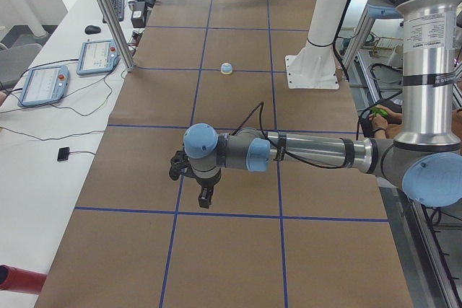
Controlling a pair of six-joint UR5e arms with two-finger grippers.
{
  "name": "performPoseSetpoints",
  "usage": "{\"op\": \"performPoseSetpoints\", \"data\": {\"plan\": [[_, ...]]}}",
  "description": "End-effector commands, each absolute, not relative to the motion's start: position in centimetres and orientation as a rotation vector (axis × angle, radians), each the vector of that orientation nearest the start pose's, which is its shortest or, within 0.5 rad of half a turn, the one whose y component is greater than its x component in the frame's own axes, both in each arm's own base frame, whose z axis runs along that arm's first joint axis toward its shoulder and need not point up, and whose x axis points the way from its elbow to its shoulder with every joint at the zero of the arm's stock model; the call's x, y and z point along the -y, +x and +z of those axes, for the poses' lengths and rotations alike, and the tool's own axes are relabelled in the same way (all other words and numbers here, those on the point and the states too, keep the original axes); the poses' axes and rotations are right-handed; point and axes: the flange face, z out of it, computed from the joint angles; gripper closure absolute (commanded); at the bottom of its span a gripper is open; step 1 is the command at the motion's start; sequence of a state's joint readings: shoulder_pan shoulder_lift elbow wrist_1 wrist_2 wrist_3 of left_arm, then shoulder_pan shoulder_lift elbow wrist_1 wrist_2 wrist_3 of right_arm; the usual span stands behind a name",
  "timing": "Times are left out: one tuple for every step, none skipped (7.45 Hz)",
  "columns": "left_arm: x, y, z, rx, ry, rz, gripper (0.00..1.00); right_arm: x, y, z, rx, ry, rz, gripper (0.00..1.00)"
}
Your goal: Place and press bell with both arms
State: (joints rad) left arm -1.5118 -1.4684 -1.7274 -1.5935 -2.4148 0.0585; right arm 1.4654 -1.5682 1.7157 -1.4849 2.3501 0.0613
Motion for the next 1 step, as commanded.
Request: {"op": "performPoseSetpoints", "data": {"plan": [[45.88, -3.13, 61.66, -0.837, 0.088, 0.149, 0.0, 50.34, 1.09, 57.87, 0.791, 0.153, -0.133, 0.0]]}}
